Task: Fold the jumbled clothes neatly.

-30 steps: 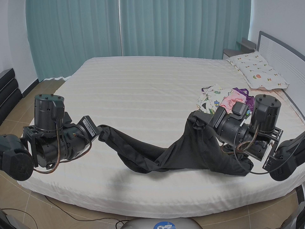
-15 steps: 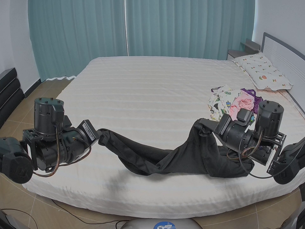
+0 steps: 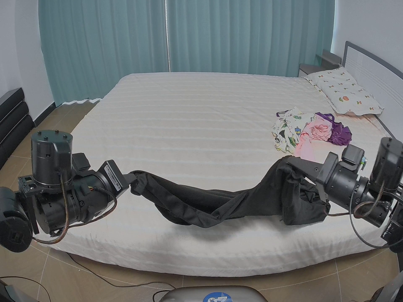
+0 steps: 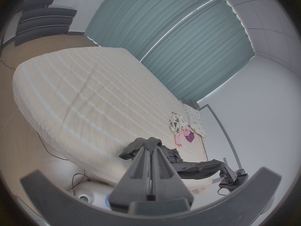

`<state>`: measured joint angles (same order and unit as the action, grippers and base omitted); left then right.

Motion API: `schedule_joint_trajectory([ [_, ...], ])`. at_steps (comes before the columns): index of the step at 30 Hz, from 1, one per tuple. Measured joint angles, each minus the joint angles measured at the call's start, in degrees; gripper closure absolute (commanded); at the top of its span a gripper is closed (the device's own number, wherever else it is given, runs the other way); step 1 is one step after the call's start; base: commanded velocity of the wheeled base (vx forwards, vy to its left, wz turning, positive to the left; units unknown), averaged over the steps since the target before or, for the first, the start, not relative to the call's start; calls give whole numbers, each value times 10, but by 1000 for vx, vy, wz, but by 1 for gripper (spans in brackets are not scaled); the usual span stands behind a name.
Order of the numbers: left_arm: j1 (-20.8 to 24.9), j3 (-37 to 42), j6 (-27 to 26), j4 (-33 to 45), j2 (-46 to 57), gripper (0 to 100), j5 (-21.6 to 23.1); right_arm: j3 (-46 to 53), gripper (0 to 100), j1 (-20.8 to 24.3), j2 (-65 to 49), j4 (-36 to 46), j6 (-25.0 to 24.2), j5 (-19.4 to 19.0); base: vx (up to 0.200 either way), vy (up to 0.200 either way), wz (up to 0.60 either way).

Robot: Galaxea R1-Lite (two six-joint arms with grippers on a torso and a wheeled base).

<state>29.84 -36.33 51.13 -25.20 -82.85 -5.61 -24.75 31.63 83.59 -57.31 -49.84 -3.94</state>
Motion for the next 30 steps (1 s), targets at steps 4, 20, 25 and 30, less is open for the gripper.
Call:
schedule_joint_trajectory([
  [4, 2, -16, 0, 1, 32, 100, 4, 4, 100, -3, -69, 4, 0, -22, 0, 0, 0],
  [20, -15, -169, -4, 88, 96, 100, 3, -215, 100, -87, -181, 110, -31, -102, 0, 0, 0],
  [25, -26, -186, -2, 96, 66, 100, 1, -273, 100, -129, -118, 123, -44, -118, 0, 0, 0],
  [30, -37, -195, 12, 98, 9, 100, 1, -317, 100, -160, -19, 128, -36, -123, 120, 0, 0],
])
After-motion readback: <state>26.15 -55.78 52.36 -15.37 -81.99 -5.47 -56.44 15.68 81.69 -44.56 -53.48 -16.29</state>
